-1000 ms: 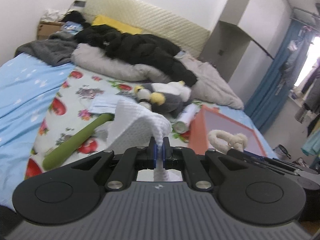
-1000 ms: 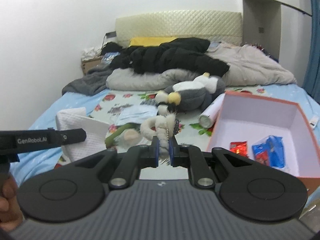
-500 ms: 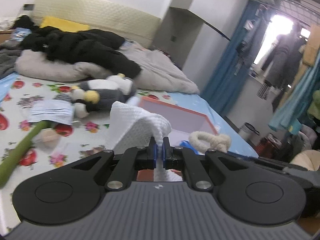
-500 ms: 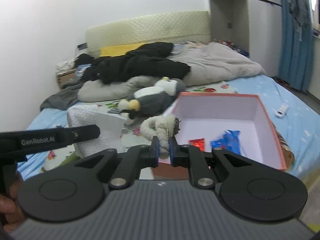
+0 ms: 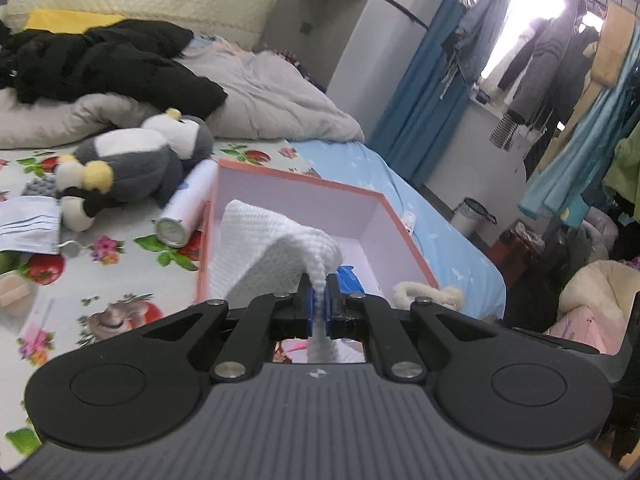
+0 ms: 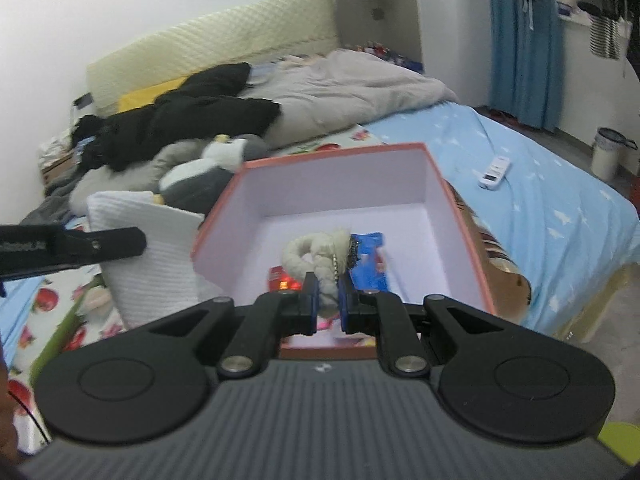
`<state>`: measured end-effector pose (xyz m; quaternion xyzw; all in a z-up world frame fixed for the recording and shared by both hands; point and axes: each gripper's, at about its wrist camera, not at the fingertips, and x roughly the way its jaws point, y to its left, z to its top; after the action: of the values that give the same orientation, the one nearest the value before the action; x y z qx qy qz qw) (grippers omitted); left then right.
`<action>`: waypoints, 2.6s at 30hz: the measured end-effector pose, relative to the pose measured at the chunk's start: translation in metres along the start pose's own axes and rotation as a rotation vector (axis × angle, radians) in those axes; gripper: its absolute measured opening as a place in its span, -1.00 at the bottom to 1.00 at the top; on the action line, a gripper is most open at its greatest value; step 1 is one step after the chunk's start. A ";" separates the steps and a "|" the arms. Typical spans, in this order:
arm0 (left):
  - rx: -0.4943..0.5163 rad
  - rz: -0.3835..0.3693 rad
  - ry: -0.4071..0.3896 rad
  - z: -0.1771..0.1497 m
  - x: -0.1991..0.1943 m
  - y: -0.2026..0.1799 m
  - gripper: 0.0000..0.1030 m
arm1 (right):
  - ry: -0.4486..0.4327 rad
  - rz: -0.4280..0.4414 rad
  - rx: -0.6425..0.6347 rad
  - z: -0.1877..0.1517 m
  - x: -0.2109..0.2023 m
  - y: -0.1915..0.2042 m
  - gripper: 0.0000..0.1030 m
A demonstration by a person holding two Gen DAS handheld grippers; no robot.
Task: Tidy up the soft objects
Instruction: 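Carry the white towel and fuzzy hair tie over the pink shoebox, then open the left tool to drop the towel while the right tool drops the hair tie, then withdraw both open tools from the box toward the remaining bed items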
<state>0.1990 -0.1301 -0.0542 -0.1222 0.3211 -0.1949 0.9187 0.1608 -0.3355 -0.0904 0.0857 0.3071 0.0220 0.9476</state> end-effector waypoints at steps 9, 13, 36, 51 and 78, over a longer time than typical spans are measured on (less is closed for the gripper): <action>0.015 -0.028 0.110 0.021 0.093 0.001 -0.87 | 0.065 -0.033 0.044 0.000 0.053 -0.029 -0.73; 0.021 -0.025 0.164 0.018 0.127 0.005 -0.87 | 0.095 -0.043 0.054 -0.006 0.075 -0.036 -0.72; 0.034 0.002 0.174 0.011 0.126 0.017 0.28 | 0.038 0.032 0.060 0.004 0.062 -0.028 -0.25; 0.047 0.044 0.027 0.014 -0.013 0.010 0.28 | -0.068 0.136 -0.025 0.016 -0.027 0.030 -0.25; -0.082 0.252 -0.123 -0.043 -0.198 0.039 0.31 | -0.016 0.426 -0.204 -0.015 -0.106 0.125 -0.25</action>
<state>0.0407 -0.0131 0.0063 -0.1303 0.2846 -0.0567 0.9481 0.0670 -0.2202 -0.0192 0.0526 0.2705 0.2517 0.9277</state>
